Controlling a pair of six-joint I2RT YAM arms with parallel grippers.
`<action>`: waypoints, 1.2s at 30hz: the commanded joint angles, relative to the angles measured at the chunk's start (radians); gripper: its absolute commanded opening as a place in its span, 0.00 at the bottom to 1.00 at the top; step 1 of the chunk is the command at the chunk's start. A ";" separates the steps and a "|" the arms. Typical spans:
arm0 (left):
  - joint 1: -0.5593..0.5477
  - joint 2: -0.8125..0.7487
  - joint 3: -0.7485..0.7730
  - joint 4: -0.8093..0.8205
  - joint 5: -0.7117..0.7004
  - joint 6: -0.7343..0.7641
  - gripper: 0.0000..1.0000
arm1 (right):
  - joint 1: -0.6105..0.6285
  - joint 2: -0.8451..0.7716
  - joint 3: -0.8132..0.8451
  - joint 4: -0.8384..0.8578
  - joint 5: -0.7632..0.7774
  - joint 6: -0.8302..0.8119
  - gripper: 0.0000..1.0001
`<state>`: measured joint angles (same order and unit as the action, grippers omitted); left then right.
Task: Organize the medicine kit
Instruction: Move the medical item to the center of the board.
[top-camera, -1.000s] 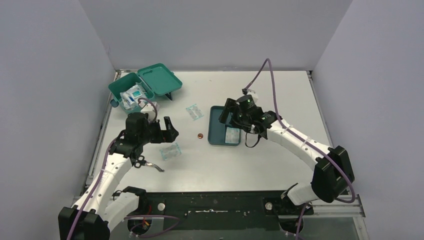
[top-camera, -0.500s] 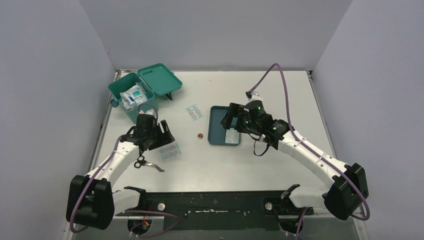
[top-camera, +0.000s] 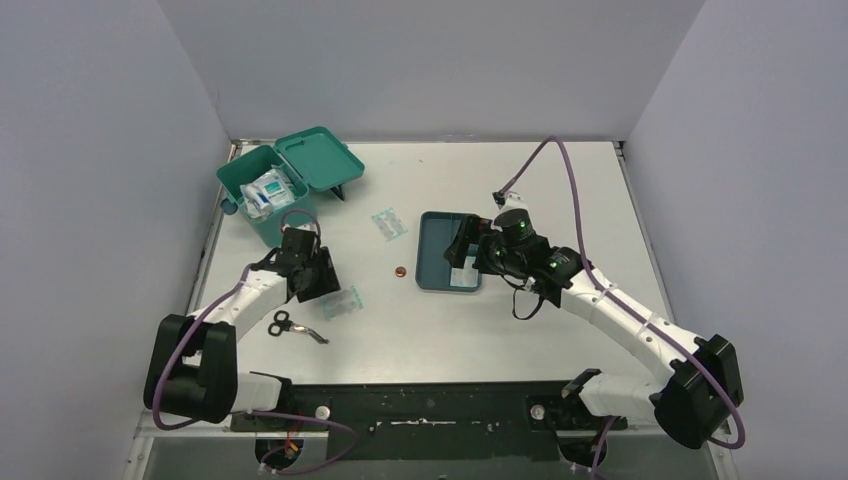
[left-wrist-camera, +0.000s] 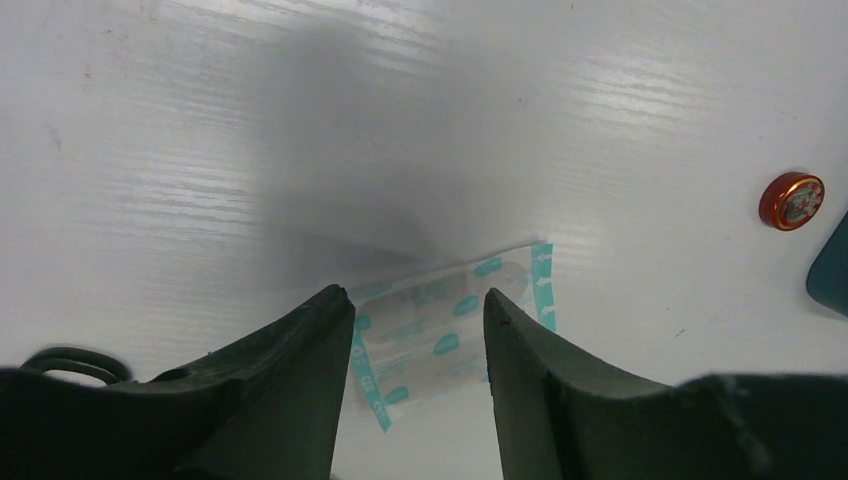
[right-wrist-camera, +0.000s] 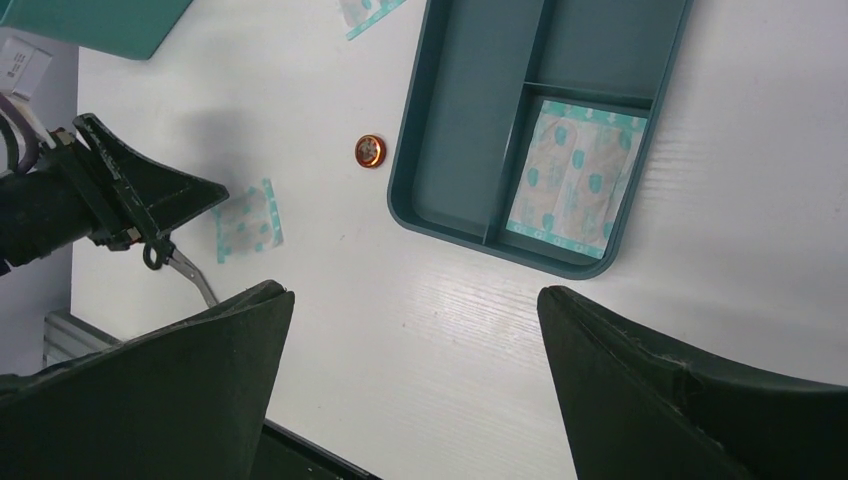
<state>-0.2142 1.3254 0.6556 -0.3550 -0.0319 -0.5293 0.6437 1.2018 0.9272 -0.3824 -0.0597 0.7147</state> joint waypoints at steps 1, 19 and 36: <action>0.001 0.041 0.045 0.040 0.054 0.031 0.44 | 0.003 -0.024 0.000 0.032 -0.020 -0.014 1.00; -0.101 0.010 -0.034 0.013 0.246 -0.080 0.37 | -0.001 -0.113 -0.012 0.002 -0.015 0.006 1.00; -0.326 -0.157 -0.087 0.234 0.253 -0.394 0.40 | -0.020 -0.138 -0.066 0.018 -0.029 0.105 0.96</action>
<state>-0.5507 1.2144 0.5224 -0.1593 0.2508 -0.9184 0.6289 1.0878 0.8700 -0.4049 -0.0883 0.7479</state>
